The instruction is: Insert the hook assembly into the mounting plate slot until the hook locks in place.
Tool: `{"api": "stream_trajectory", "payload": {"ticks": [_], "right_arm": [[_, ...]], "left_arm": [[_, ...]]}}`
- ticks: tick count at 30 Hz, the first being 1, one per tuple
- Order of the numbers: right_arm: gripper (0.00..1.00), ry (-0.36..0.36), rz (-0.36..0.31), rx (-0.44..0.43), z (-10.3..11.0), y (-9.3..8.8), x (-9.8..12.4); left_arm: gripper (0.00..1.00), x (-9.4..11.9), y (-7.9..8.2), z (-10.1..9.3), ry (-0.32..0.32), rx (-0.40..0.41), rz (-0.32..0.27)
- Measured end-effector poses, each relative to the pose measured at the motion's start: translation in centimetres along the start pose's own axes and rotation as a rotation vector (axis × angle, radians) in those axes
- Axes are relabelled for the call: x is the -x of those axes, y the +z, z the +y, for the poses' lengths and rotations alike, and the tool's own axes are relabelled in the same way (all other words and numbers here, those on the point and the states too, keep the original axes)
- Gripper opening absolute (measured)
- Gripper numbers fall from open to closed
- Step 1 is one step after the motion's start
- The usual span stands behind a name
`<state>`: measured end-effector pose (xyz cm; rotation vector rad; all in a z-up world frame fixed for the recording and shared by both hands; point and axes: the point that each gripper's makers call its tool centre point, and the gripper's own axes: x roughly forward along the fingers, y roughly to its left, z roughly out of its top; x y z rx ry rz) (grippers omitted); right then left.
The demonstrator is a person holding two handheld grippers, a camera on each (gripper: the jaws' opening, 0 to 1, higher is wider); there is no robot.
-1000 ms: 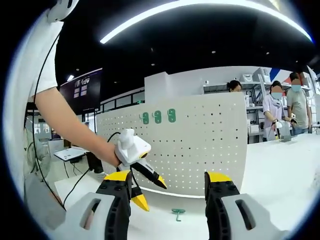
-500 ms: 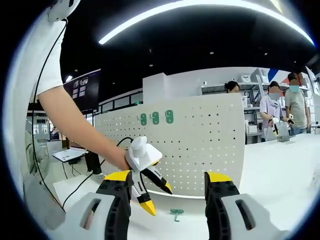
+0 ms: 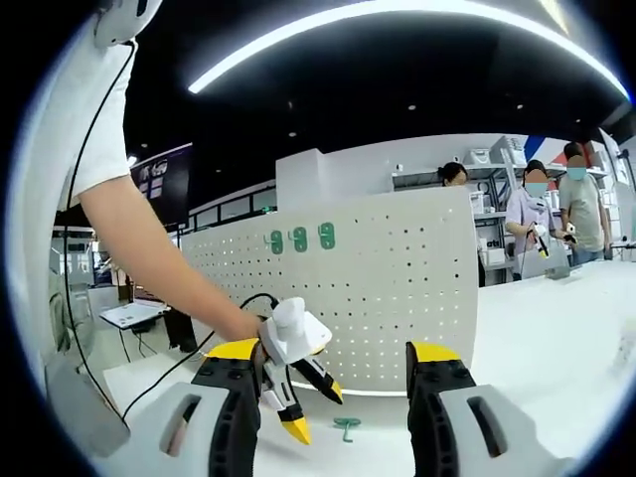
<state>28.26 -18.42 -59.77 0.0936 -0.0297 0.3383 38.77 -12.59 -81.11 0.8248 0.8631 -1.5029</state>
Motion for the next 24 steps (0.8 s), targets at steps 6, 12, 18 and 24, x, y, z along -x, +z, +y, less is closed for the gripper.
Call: {"api": "stream_trajectory", "payload": {"ticks": [6,12,18,24], "right_arm": [[0.57,-0.003,-0.001,-0.004,-0.1,0.0,0.0],[0.56,-0.010,-0.002,-0.010,-0.3,0.0,0.0],[0.56,-0.024,-0.009,-0.026,-0.7,0.1,0.1],[0.56,-0.020,-0.004,-0.029,-0.6,0.0,0.0]], "left_arm": [[0.69,-0.7,0.0,0.6,-0.002,-0.003,0.022],[0.69,-1.3,0.0,0.9,0.000,-0.004,0.031],[0.67,-2.1,-0.7,1.0,0.002,-0.014,0.061],[0.63,-1.9,-0.5,1.4,0.025,-0.023,0.059]]}}
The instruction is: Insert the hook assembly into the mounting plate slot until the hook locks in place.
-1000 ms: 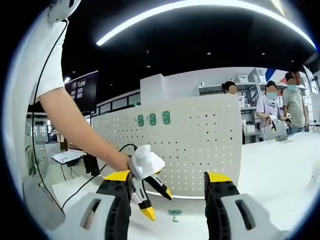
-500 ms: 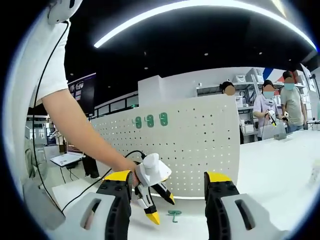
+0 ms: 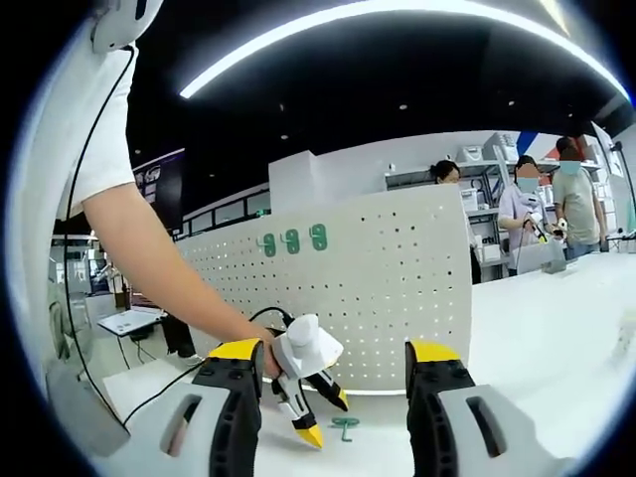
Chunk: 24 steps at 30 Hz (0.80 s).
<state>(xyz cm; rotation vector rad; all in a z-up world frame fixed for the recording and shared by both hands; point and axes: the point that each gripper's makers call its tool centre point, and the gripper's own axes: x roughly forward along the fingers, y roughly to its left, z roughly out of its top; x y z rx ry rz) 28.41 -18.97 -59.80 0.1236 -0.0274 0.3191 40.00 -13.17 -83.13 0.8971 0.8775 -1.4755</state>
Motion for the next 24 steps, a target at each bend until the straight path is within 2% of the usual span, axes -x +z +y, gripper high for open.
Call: {"api": "stream_trajectory", "payload": {"ticks": [4,6,11,16,20,24], "right_arm": [[0.56,-0.001,0.001,0.000,-0.03,-0.01,0.02],[0.56,-0.002,-0.009,-0.005,-0.05,0.17,0.05],[0.55,-0.007,-0.004,0.000,-0.12,0.12,0.12],[0.55,-0.007,-0.005,-0.001,-0.12,0.08,0.13],[0.54,-0.007,-0.006,-0.003,-0.12,0.11,0.14],[0.54,-0.004,-0.012,-0.010,-0.10,0.24,0.15]], "left_arm": [[0.59,-0.05,-0.15,0.22,0.026,-0.053,0.003],[0.57,0.00,-0.12,0.48,0.033,-0.019,-0.002],[0.54,0.00,-0.02,0.61,0.045,-0.010,0.000],[0.43,0.04,0.12,0.67,0.055,0.000,-0.004],[0.39,0.03,0.19,0.66,0.060,0.013,-0.005],[0.30,0.06,0.20,0.99,0.078,0.045,-0.004]]}}
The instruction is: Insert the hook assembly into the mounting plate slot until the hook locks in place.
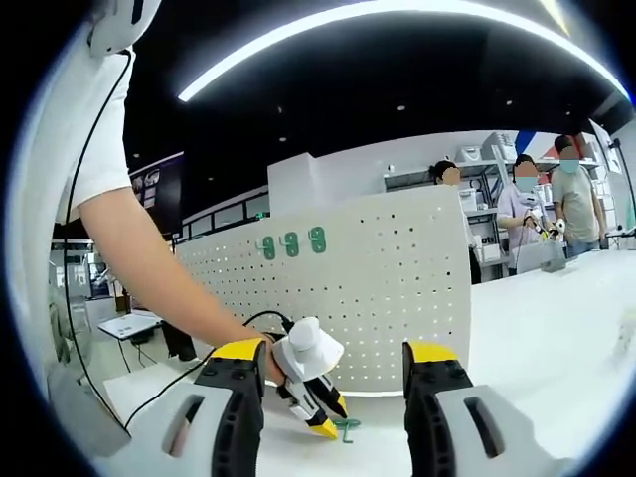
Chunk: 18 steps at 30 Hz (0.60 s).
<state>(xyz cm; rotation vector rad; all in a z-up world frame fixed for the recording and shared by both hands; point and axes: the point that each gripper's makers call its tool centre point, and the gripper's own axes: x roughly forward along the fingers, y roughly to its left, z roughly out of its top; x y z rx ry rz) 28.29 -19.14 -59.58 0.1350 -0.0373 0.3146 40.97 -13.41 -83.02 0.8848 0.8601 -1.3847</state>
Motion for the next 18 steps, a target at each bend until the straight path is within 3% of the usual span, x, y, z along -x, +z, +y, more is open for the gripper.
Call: {"api": "stream_trajectory", "payload": {"ticks": [7,18], "right_arm": [[0.53,0.000,0.000,-0.001,0.02,-0.05,-0.02],[0.52,-0.006,0.000,-0.004,-0.17,-0.05,0.07]], "left_arm": [[0.19,-0.05,0.09,0.36,0.034,0.035,-0.006],[0.05,-0.26,0.22,0.58,0.071,-0.020,-0.007]]}}
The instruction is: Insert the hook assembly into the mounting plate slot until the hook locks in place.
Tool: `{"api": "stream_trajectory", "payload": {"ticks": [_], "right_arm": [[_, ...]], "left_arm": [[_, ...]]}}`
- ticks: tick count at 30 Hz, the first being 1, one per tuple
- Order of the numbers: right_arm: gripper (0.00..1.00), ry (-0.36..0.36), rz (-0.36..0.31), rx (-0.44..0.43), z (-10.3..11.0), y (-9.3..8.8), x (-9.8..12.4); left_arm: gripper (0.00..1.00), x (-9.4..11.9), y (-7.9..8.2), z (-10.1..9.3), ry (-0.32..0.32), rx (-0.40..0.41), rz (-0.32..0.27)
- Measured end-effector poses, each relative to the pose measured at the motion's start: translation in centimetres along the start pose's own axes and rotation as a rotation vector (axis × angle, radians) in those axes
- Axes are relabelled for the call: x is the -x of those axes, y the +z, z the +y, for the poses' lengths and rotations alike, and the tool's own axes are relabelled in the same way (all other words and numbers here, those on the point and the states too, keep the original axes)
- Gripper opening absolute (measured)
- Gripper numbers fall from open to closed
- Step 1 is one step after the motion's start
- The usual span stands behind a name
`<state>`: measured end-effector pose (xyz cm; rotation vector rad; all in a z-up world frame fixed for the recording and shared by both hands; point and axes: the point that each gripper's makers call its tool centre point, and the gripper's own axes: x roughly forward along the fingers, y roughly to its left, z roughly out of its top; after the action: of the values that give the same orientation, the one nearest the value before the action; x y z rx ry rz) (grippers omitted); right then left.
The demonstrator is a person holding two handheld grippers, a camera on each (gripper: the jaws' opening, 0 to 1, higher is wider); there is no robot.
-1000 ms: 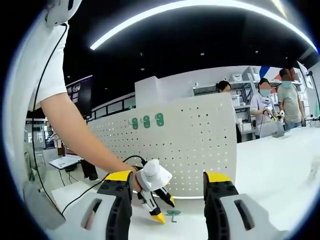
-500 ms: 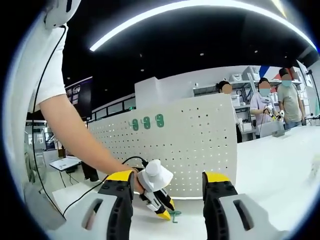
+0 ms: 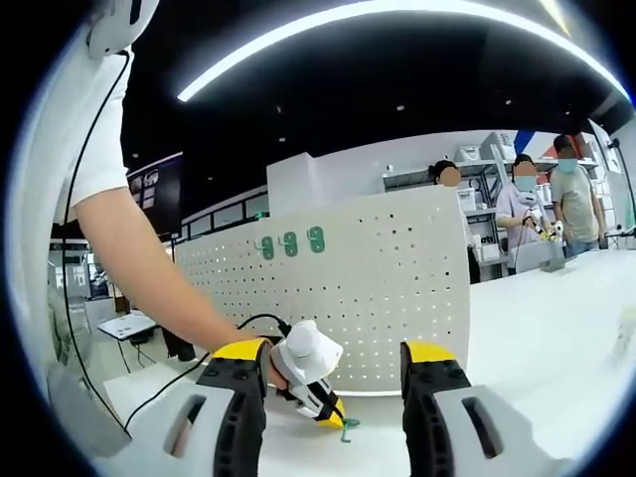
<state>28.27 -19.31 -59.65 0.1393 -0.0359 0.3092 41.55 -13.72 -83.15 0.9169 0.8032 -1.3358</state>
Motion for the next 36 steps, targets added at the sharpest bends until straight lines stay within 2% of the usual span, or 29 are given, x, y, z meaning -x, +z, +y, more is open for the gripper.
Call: {"api": "stream_trajectory", "payload": {"ticks": [15,28,36], "right_arm": [[0.51,-0.004,-0.003,0.001,0.0,0.1,0.1],[0.51,-0.005,0.000,-0.005,-0.2,0.0,0.1],[0.51,0.003,-0.001,-0.015,0.0,0.1,0.0]], "left_arm": [[0.03,0.0,-0.1,0.2,0.011,0.020,-0.001],[0.02,0.6,0.2,0.8,0.032,0.102,-0.086],[0.02,1.8,1.9,0.8,0.033,0.127,-0.171]]}}
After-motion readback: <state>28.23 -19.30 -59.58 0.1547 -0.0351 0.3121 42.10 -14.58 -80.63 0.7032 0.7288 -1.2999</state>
